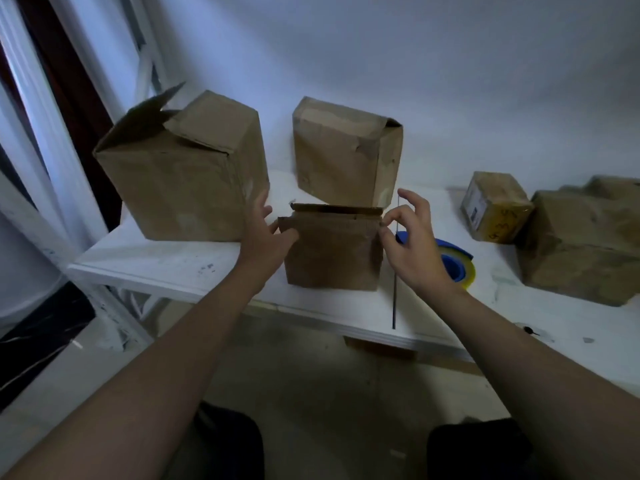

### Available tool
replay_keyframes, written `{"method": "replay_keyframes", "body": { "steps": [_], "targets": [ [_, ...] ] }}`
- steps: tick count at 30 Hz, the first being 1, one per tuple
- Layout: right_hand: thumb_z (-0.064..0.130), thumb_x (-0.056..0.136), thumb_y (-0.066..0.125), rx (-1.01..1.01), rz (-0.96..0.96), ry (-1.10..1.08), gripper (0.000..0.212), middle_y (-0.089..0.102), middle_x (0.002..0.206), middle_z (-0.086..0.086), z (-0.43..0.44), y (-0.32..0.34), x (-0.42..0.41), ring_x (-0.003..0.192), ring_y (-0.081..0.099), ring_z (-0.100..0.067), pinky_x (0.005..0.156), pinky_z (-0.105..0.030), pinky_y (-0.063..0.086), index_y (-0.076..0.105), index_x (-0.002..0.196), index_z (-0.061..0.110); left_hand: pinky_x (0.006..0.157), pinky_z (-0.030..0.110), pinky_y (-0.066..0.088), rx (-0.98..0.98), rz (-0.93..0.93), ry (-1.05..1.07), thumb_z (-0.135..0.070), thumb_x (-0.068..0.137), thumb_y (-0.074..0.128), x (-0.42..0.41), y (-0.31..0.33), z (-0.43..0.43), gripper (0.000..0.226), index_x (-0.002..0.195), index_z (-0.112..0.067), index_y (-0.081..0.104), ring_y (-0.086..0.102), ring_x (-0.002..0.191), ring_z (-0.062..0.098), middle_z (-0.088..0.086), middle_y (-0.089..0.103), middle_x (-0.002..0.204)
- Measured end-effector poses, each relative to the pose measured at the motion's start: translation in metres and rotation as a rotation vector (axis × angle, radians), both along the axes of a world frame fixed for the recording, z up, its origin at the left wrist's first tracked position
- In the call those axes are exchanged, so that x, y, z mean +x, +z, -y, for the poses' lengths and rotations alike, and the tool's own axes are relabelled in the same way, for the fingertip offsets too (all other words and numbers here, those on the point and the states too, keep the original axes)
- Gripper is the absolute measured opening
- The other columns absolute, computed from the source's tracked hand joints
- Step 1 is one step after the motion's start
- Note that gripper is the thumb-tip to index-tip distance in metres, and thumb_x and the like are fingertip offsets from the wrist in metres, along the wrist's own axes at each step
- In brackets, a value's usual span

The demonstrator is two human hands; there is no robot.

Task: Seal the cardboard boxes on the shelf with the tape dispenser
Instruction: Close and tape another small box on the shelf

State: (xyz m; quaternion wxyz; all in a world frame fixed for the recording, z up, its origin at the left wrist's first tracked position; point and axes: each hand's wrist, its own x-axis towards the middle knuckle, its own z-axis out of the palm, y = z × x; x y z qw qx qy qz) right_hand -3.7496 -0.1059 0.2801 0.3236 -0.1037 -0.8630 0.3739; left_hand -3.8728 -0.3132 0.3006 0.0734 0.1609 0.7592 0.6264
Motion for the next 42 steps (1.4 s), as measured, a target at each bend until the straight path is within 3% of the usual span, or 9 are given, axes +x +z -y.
{"method": "replay_keyframes", "body": {
  "steps": [3,9,13,16,21,30,35,38,42],
  "targets": [
    [0.016,0.096,0.064,-0.025,0.028,0.017,0.017,0.032,0.15,0.006,-0.005,-0.013,-0.014,0.125,0.045,0.005,0.105,-0.034,0.048,0.052,0.101,0.026,0.087,0.015,0.047,0.019,0.015,0.012,-0.011,0.094,0.067,-0.006,-0.01,-0.002,0.076,0.154,-0.028,0.025,0.047,0.124,0.011,-0.002,0.036,0.154],
    [0.029,0.095,0.067,0.002,0.084,0.009,0.058,0.03,0.147,0.014,-0.013,-0.009,-0.03,0.107,0.055,-0.007,0.085,-0.025,0.056,0.036,0.145,0.034,0.084,0.011,0.044,-0.067,-0.099,0.016,-0.006,0.095,0.061,-0.02,-0.025,-0.016,0.073,0.154,-0.033,0.028,0.047,0.125,0.009,-0.008,0.04,0.15],
    [0.029,0.099,0.061,0.118,0.236,-0.014,0.054,0.03,0.155,0.008,-0.019,-0.011,-0.037,0.113,0.052,-0.011,0.09,-0.027,0.052,0.042,0.149,0.032,0.112,0.028,0.039,-0.183,-0.288,-0.052,-0.002,0.093,0.057,-0.029,-0.031,-0.027,0.067,0.15,-0.032,0.038,0.039,0.136,0.01,-0.007,0.04,0.149],
    [0.033,0.101,0.053,0.244,0.332,-0.024,0.038,0.046,0.15,0.008,-0.023,-0.013,-0.039,0.124,0.049,-0.027,0.102,-0.039,0.046,0.059,0.139,0.033,0.118,0.039,0.033,-0.417,-0.539,-0.078,-0.012,0.099,0.05,-0.036,-0.04,-0.034,0.04,0.134,-0.023,0.063,0.043,0.138,0.021,-0.001,0.05,0.148],
    [0.043,0.103,0.046,0.376,0.467,-0.052,0.031,0.045,0.152,0.017,-0.024,-0.008,-0.036,0.132,0.035,-0.032,0.1,-0.045,0.044,0.062,0.129,0.041,0.123,0.051,0.018,-0.822,-0.78,-0.124,-0.027,0.098,0.03,-0.032,-0.041,-0.049,0.05,0.129,-0.012,0.066,0.04,0.142,0.028,0.005,0.06,0.141],
    [0.038,0.107,0.036,0.424,0.701,-0.065,0.05,0.024,0.164,0.017,-0.06,0.002,0.005,0.147,0.021,-0.028,0.113,-0.051,0.03,0.026,0.156,0.036,0.112,0.074,0.017,-1.03,-0.639,-0.122,-0.051,0.105,0.024,-0.002,-0.03,-0.069,0.051,0.149,-0.031,0.04,0.017,0.151,0.029,0.005,0.033,0.159],
    [0.027,0.099,0.049,0.145,1.076,-0.322,0.054,0.035,0.151,-0.014,-0.102,-0.016,0.029,0.133,0.036,-0.047,0.103,-0.053,0.038,0.028,0.148,0.017,0.109,0.073,0.024,-1.005,-0.59,-0.092,-0.052,0.104,0.03,0.004,-0.028,-0.074,0.051,0.147,-0.03,0.043,0.02,0.15,0.029,0.006,0.035,0.158],
    [0.022,0.096,0.061,-0.215,0.892,-0.348,0.055,0.05,0.131,-0.019,-0.102,-0.025,0.04,0.11,0.056,-0.04,0.075,-0.044,0.055,0.033,0.141,0.012,0.108,0.066,0.033,-0.932,-0.569,-0.068,-0.048,0.102,0.036,0.008,-0.028,-0.074,0.047,0.143,-0.029,0.05,0.027,0.147,0.028,0.005,0.04,0.155],
    [0.013,0.089,0.071,-0.525,0.662,-0.451,0.044,0.056,0.114,-0.015,-0.102,-0.031,0.044,0.099,0.06,-0.032,0.081,-0.054,0.059,0.043,0.123,0.012,0.107,0.057,0.035,-0.797,-0.552,-0.041,-0.039,0.102,0.043,0.01,-0.028,-0.073,0.041,0.139,-0.03,0.057,0.03,0.145,0.024,0.001,0.045,0.152]
  ]
}}
